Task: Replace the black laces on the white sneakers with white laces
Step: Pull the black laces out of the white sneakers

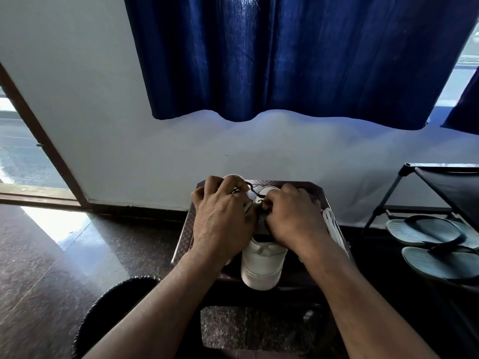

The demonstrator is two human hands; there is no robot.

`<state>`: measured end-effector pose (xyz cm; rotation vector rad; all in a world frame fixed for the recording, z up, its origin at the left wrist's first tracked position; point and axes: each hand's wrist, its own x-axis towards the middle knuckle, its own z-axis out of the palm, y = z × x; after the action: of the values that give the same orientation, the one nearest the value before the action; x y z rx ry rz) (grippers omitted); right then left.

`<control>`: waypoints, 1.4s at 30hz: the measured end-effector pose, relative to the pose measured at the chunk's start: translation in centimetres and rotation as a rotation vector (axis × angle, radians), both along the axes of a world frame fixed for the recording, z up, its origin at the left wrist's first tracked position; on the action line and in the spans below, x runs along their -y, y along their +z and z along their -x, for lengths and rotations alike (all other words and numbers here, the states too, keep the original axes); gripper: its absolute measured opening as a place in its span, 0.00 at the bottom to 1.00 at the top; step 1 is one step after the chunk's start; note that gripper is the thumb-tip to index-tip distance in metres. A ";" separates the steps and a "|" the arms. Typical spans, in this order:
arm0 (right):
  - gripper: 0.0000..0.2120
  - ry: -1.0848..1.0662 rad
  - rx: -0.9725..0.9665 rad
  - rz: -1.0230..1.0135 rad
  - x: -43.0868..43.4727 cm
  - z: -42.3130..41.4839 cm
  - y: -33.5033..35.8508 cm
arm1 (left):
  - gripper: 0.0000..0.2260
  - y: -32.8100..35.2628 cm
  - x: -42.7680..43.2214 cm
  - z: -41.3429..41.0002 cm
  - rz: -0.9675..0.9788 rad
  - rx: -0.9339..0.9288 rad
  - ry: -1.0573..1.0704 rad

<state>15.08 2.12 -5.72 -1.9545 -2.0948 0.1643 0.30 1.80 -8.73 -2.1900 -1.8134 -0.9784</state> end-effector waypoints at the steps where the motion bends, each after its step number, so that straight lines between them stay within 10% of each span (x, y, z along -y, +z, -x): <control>1: 0.10 0.010 -0.080 -0.032 -0.2 -0.3 -0.1 | 0.10 0.0 0.0 0.0 -0.001 -0.001 0.001; 9: 0.13 -0.105 -1.265 -0.268 -1.3 -3.9 -0.1 | 0.12 0.3 -0.1 -0.2 0.046 -0.025 0.003; 29: 0.10 -0.087 -0.529 -0.074 1.2 -2.8 -1.2 | 0.12 3.3 -1.2 -3.1 0.301 -0.273 -0.094; 42: 0.08 -0.148 -0.587 -0.254 1.6 -2.7 -2.1 | 0.13 2.8 -1.2 -3.8 0.343 -0.245 -0.084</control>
<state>17.77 0.56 -7.83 -1.6458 -1.5088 0.3703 4.14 3.05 -5.97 -2.4666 -1.8975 -0.4058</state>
